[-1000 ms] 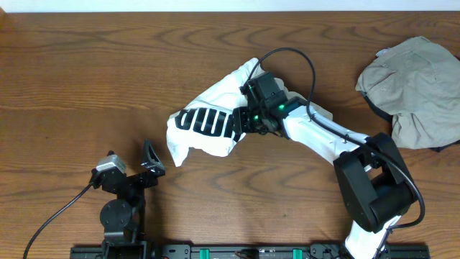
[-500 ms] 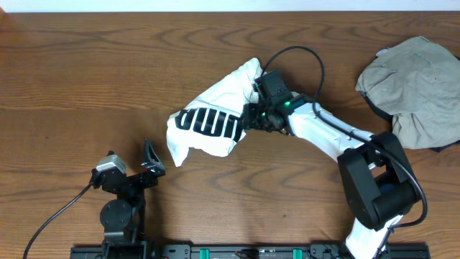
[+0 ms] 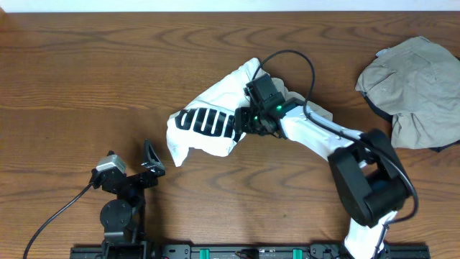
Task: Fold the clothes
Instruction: 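Drag the T-shirt further left, spreading it on the table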
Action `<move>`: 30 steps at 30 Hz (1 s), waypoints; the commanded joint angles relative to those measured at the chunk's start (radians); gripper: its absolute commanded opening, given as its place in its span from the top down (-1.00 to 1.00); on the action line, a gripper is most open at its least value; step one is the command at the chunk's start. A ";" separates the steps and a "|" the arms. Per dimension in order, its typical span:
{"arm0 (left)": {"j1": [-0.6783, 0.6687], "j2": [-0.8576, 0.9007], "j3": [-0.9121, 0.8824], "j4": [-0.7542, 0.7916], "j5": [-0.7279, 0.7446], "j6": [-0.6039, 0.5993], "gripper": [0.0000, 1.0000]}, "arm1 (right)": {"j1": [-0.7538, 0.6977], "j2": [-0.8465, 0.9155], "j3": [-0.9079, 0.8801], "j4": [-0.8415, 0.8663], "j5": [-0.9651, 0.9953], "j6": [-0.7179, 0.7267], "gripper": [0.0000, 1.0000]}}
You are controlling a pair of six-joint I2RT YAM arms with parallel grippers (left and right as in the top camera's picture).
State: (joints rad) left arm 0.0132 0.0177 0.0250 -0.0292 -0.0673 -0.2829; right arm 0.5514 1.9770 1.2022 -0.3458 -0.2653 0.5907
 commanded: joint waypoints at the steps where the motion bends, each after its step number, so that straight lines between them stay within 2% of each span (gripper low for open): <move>1: 0.007 0.001 -0.021 -0.036 -0.023 0.017 -0.96 | 0.003 0.032 0.000 0.008 0.007 0.030 -0.11; 5: 0.007 0.001 -0.021 -0.036 -0.023 0.017 -0.96 | 0.003 0.032 0.000 0.026 0.006 0.030 -0.04; 10: 0.007 0.001 -0.021 -0.036 -0.023 0.017 -0.96 | 0.003 0.031 0.003 0.044 0.007 0.030 0.58; 12: 0.007 0.001 -0.021 -0.037 -0.023 0.017 -0.96 | 0.003 0.026 0.014 0.043 0.007 0.030 0.73; 16: 0.007 0.001 -0.021 -0.037 -0.023 0.017 -0.96 | 0.003 -0.016 0.050 0.039 0.007 0.025 0.81; 20: 0.007 0.001 -0.021 -0.036 -0.023 0.017 -0.96 | 0.008 -0.087 0.080 0.040 0.014 0.022 0.97; 24: 0.007 0.001 -0.021 -0.036 -0.023 0.017 -0.96 | 0.037 -0.150 0.106 0.058 0.012 0.037 0.98; 30: 0.007 0.001 -0.021 -0.037 -0.023 0.017 -0.96 | 0.138 -0.158 0.107 0.213 0.001 0.088 0.97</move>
State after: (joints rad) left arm 0.0132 0.0177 0.0250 -0.0292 -0.0673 -0.2832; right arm 0.6331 1.8229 1.3010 -0.1692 -0.2584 0.6399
